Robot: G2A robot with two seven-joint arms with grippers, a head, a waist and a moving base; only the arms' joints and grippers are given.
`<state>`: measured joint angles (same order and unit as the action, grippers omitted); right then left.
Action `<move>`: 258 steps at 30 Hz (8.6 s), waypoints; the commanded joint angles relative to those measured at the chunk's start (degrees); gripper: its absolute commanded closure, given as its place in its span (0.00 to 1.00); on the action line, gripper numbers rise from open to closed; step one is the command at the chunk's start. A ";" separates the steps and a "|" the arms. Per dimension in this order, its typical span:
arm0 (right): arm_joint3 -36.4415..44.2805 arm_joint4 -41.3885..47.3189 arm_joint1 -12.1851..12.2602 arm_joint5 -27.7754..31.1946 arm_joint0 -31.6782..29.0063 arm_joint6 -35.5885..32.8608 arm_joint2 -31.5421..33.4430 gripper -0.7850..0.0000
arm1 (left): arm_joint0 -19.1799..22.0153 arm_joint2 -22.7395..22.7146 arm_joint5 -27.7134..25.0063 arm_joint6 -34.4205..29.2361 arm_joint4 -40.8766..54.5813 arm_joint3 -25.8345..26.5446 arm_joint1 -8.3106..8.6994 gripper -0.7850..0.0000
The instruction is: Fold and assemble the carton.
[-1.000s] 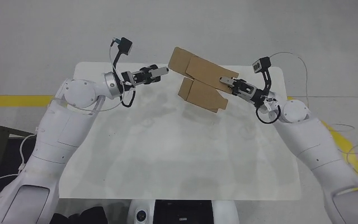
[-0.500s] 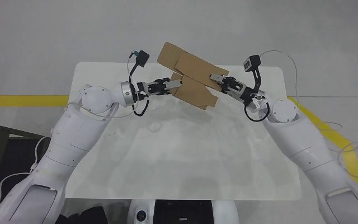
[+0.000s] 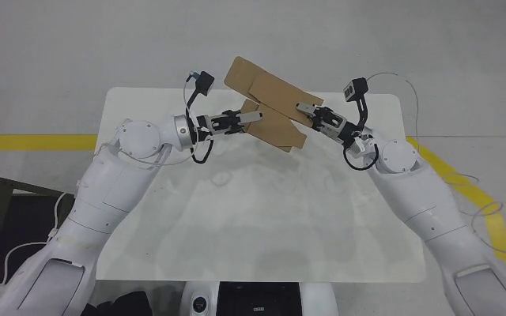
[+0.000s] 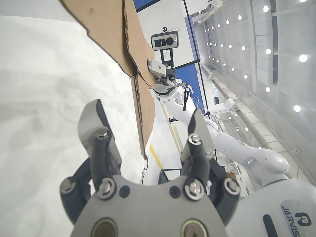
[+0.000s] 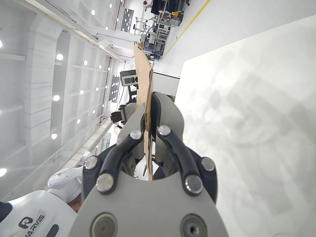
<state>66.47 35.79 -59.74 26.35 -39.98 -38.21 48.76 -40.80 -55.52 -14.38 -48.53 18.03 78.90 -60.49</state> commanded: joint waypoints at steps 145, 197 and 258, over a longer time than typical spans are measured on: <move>11.77 -5.05 0.53 -12.86 -3.70 4.42 3.46 1.00 | -1.78 -0.92 10.69 -8.76 12.72 -4.48 -1.50 0.00; -0.18 -2.87 0.01 0.06 -3.22 -33.77 14.20 0.00 | 0.79 -5.50 2.11 -31.83 10.18 -6.86 -1.47 1.00; 7.88 2.41 6.38 2.57 3.51 -37.19 -6.12 1.00 | 1.97 -0.13 0.66 -39.47 11.34 -4.66 2.23 1.00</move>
<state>74.33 38.12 -53.46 28.80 -36.58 -75.52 42.91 -38.84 -55.65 -13.72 -88.00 29.36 74.27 -58.29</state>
